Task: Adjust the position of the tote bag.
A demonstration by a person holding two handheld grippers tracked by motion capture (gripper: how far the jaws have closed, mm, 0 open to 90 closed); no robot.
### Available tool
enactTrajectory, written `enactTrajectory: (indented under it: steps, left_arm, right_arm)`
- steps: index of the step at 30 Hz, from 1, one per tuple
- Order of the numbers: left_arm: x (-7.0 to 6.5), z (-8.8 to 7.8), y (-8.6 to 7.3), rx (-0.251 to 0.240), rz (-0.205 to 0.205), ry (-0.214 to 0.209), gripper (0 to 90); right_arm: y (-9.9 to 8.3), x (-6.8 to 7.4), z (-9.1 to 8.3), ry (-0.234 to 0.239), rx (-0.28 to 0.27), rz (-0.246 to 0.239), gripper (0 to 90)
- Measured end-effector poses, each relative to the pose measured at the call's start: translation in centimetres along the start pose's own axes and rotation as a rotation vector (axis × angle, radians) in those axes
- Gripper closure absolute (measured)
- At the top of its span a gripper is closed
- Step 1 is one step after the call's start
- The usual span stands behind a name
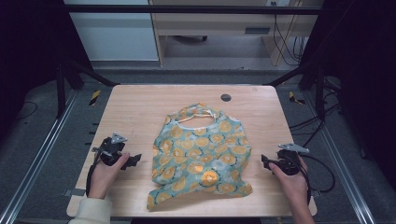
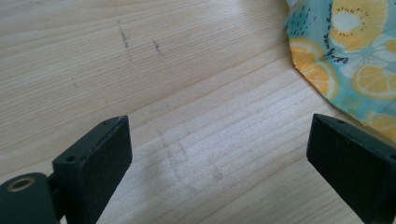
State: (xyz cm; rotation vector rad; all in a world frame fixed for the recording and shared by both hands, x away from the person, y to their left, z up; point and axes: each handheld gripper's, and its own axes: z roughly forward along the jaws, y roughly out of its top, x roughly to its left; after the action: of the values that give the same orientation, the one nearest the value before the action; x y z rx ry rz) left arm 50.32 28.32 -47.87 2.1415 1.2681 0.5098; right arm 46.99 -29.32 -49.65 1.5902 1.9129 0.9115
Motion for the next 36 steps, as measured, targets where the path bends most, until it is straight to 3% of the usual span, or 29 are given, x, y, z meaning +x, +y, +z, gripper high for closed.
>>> enactTrajectory:
  steps: [7, 11, 13, 14, 17, 20, 24, 26, 28, 30, 36]
  left_arm:
    - [-0.5, 0.2, 0.1, 0.013, 0.017, -0.021, 6.6]
    - [-1.0, 0.0, 0.2, -0.010, 0.009, -0.049, 7.1]
    - [-1.4, -0.3, 0.4, -0.019, 0.030, -0.044, 7.8]
    - [-1.7, -0.4, 0.5, -0.035, 0.020, -0.052, 8.1]
    - [-2.3, -0.5, 1.4, -0.044, 0.037, -0.089, 8.9]
    - [-2.7, -0.2, 2.7, -0.041, 0.053, -0.096, 10.1]
    - [-2.9, 0.7, 4.7, -0.007, 0.071, -0.112, 11.8]
    - [-2.8, 1.3, 5.8, 0.005, 0.065, -0.130, 12.1]
    - [-2.5, 2.1, 6.9, 0.001, 0.010, -0.185, 12.9]
    - [-2.2, 2.6, 7.4, 0.009, -0.015, -0.205, 14.7]
    - [-1.9, 4.1, 8.3, 0.047, -0.038, -0.205, 15.6]
  right_arm:
    - [0.1, 0.1, -0.1, 0.002, -0.009, -0.002, 29.2]
    - [0.2, 0.2, -0.2, 0.019, -0.007, -0.005, 34.1]
    - [0.5, 0.6, -0.4, 0.025, -0.010, -0.025, 38.4]
    - [0.6, 0.7, -0.4, 0.032, -0.010, -0.035, 40.0]
    - [1.7, 1.3, -0.6, 0.072, -0.006, -0.063, 46.5]
    - [3.2, 1.9, -0.7, 0.116, -0.007, -0.097, 52.2]
    - [5.5, 2.6, -0.1, 0.182, 0.010, -0.104, 58.3]
    - [6.4, 2.9, 0.4, 0.204, 0.018, -0.102, 60.0]
    - [7.7, 3.1, 1.1, 0.230, 0.023, -0.091, 61.5]
    - [8.8, 3.1, 1.9, 0.244, 0.021, -0.065, 62.2]
    - [10.4, 2.8, 4.1, 0.257, 0.050, -0.012, 60.3]
